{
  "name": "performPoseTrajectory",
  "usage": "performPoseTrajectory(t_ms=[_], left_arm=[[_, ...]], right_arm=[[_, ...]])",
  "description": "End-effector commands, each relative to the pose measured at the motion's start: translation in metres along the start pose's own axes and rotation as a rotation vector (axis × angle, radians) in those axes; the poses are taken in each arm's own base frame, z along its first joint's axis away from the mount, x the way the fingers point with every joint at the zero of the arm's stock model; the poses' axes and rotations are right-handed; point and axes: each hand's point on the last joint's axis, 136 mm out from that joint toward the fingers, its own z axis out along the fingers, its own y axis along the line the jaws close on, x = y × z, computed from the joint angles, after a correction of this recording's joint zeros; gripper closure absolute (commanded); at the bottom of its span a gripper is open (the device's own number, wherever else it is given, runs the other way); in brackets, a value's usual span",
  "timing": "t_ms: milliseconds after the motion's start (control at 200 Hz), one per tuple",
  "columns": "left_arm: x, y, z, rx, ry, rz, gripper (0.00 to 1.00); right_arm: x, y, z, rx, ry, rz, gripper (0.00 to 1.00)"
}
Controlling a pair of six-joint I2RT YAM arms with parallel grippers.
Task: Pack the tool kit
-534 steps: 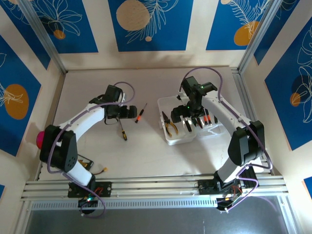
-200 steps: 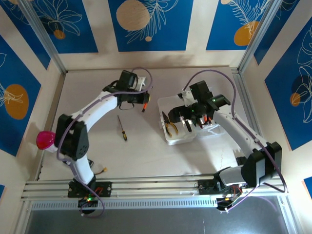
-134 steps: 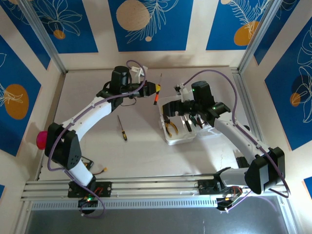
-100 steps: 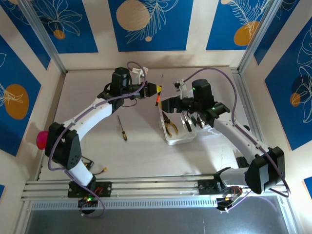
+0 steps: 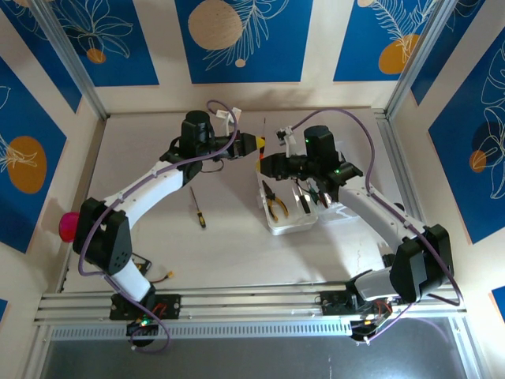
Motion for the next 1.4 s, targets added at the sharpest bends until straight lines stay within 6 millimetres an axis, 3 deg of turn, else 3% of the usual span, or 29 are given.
performPoseTrajectory(t_ms=[0, 65, 105, 245, 370, 540, 685, 780, 925, 1081, 1201, 1391], left_arm=[[0.006, -0.013, 0.002, 0.046, 0.020, 0.015, 1.00], [0.007, -0.012, 0.002, 0.041, 0.024, 0.017, 1.00], [0.008, -0.012, 0.001, 0.036, 0.027, 0.021, 1.00], [0.006, -0.007, -0.007, -0.037, 0.025, 0.058, 0.34], [-0.005, 0.012, -0.036, -0.213, -0.005, 0.116, 0.00], [-0.009, 0.065, -0.097, -0.599, -0.008, 0.164, 0.00], [0.016, 0.124, -0.150, -0.920, 0.069, 0.126, 0.00], [0.037, 0.153, -0.168, -1.018, 0.114, 0.077, 0.00], [0.069, 0.184, -0.173, -1.059, 0.180, 0.011, 0.00], [0.092, 0.212, -0.173, -1.090, 0.236, -0.041, 0.00], [0.095, 0.217, -0.170, -1.082, 0.244, -0.050, 0.00], [0.095, 0.219, -0.168, -1.078, 0.246, -0.051, 0.00]], right_arm=[[-0.010, 0.013, -0.003, -0.032, -0.016, -0.035, 0.90], [-0.011, 0.014, -0.005, -0.028, -0.018, -0.037, 1.00], [-0.010, 0.014, -0.007, -0.024, -0.015, -0.039, 1.00], [-0.007, 0.007, -0.022, 0.030, -0.001, -0.034, 1.00], [0.004, -0.017, -0.048, 0.155, 0.070, 0.031, 1.00], [0.036, -0.069, -0.092, 0.480, 0.246, 0.091, 1.00], [0.061, -0.117, -0.137, 0.751, 0.351, 0.146, 1.00], [0.066, -0.135, -0.157, 0.858, 0.374, 0.157, 1.00], [0.071, -0.151, -0.172, 0.960, 0.423, 0.152, 1.00], [0.080, -0.159, -0.167, 0.955, 0.467, 0.170, 1.00], [0.089, -0.165, -0.163, 0.952, 0.494, 0.184, 1.00], [0.097, -0.171, -0.153, 0.924, 0.513, 0.197, 0.92]])
